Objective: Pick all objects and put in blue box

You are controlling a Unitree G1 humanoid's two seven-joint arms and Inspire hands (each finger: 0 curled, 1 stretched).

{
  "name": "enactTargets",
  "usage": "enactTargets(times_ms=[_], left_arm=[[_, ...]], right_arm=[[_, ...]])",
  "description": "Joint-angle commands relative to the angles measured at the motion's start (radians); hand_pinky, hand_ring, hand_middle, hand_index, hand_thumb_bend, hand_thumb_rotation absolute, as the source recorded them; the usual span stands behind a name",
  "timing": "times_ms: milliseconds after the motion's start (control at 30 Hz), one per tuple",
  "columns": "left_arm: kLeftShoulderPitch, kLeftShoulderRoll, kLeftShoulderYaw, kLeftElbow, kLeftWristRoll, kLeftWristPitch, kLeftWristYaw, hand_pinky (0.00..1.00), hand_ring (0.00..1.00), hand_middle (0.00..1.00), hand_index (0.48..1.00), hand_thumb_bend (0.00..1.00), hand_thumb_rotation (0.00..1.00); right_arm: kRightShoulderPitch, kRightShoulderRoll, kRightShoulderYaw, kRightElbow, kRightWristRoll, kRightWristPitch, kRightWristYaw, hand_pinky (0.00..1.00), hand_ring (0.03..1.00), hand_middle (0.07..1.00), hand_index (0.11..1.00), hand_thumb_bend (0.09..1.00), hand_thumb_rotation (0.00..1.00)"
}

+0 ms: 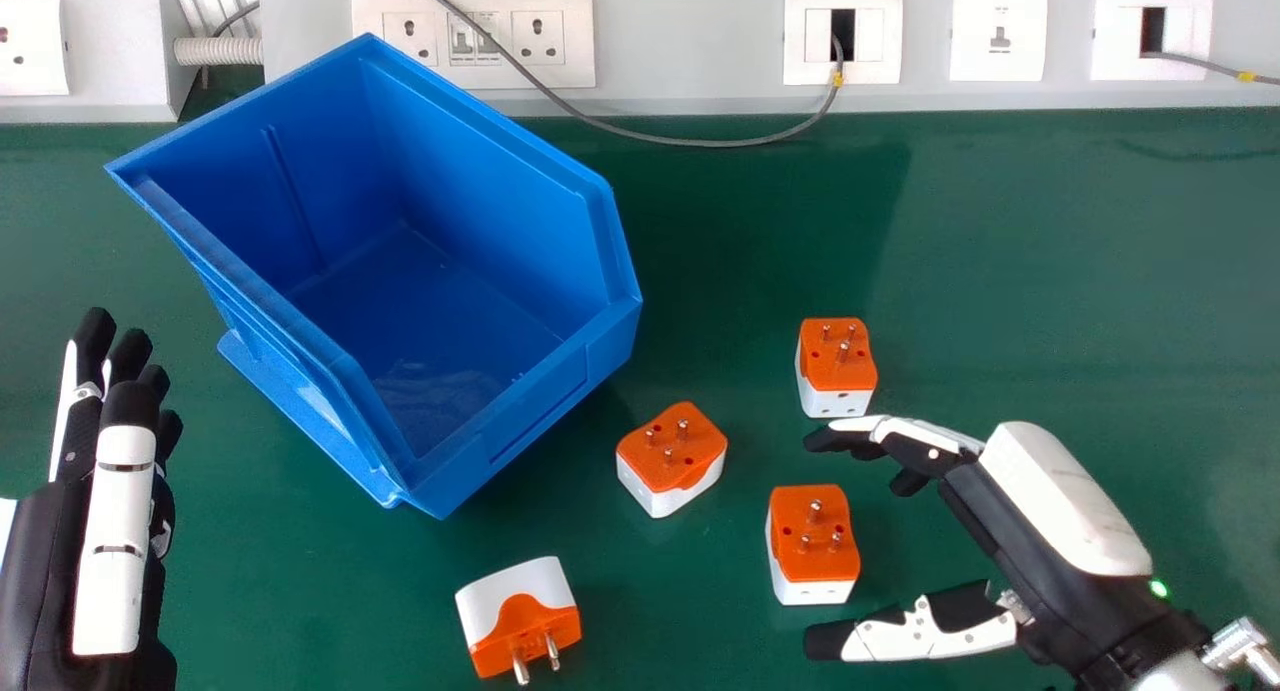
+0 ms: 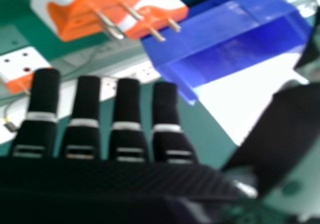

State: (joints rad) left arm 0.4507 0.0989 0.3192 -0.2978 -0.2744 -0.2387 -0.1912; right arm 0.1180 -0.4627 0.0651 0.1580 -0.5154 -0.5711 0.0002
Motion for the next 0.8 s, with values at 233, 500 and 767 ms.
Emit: enactTargets(times_ms=[233,500,767], left_arm=[[0.010,0.012,0.008,-0.038,0.001,0.007,-0.002,1.00,1.00,1.00,1.000,0.50,0.90],[0.019,0.010,0.007,-0.046,-0.004,0.009,-0.006,1.00,1.00,1.00,1.000,0.50,0.89],[0.023,0.007,0.009,-0.043,-0.002,0.006,-0.005,1.00,1.00,1.00,1.000,0.50,0.89]], right_arm=[[-0.061,-0.029,0.015,0.012,-0.022,0.033,-0.001,0.63,0.752,0.771,0.739,0.798,0.39],[-0.096,-0.031,0.029,0.042,-0.045,0.047,-0.014,0.63,0.751,0.771,0.745,0.785,0.37],[-0.107,-0.037,0.040,-0.019,-0.074,0.145,0.034,0.63,0.751,0.774,0.753,0.781,0.36]])
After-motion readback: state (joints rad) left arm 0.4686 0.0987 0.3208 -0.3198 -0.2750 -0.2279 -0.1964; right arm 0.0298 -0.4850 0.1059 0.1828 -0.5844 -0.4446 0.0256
